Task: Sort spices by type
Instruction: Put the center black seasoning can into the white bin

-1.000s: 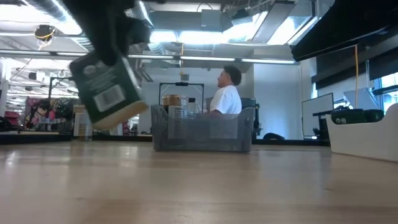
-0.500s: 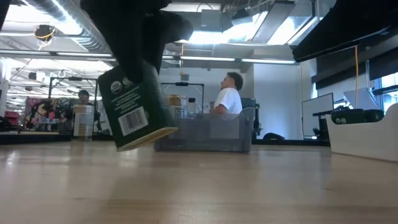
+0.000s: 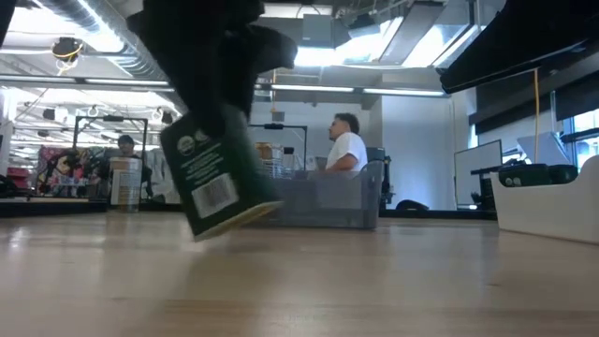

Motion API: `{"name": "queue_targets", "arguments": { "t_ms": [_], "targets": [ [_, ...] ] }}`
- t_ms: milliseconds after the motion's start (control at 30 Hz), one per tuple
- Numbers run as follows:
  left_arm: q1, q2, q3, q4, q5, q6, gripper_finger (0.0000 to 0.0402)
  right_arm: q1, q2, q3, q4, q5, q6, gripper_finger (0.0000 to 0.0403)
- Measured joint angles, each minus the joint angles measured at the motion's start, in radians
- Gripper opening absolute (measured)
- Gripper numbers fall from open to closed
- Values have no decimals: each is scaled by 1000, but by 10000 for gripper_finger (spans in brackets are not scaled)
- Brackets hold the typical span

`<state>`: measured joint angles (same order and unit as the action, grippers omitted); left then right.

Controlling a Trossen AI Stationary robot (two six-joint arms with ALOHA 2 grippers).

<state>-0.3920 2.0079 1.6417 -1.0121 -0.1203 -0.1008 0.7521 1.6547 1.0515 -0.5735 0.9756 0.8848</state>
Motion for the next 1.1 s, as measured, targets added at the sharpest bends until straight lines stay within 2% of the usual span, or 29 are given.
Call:
{"name": "queue_targets", "arguments": {
  "t_ms": [200, 300, 500, 600, 667, 767, 933, 1100],
  "targets": [
    [3, 0, 0, 44, 0, -4, 231, 0, 0, 0, 0, 0, 0, 276],
    [4, 0, 15, 28, 1, -14, 252, 0, 0, 0, 1, 0, 0, 276],
    [-36, -53, 32, -26, -3, -77, 255, 0, 0, 0, 37, -17, 0, 276],
    [-84, -108, -2, -15, -64, -111, 248, 0, 0, 0, 89, -19, 0, 276],
    [-123, -138, -46, -13, -140, -145, 244, 0, 0, 0, 133, -21, -14, 276],
    [-181, -189, -152, 48, -242, -209, 236, 0, 3, 0, 214, -27, -125, 276],
    [-251, -277, -398, 321, -264, -276, 216, -12, 54, 0, 454, -48, -375, 276],
    [-261, -328, -626, 621, -280, -311, 196, -85, 138, 1, 696, -172, -548, 276]
  ]
}}
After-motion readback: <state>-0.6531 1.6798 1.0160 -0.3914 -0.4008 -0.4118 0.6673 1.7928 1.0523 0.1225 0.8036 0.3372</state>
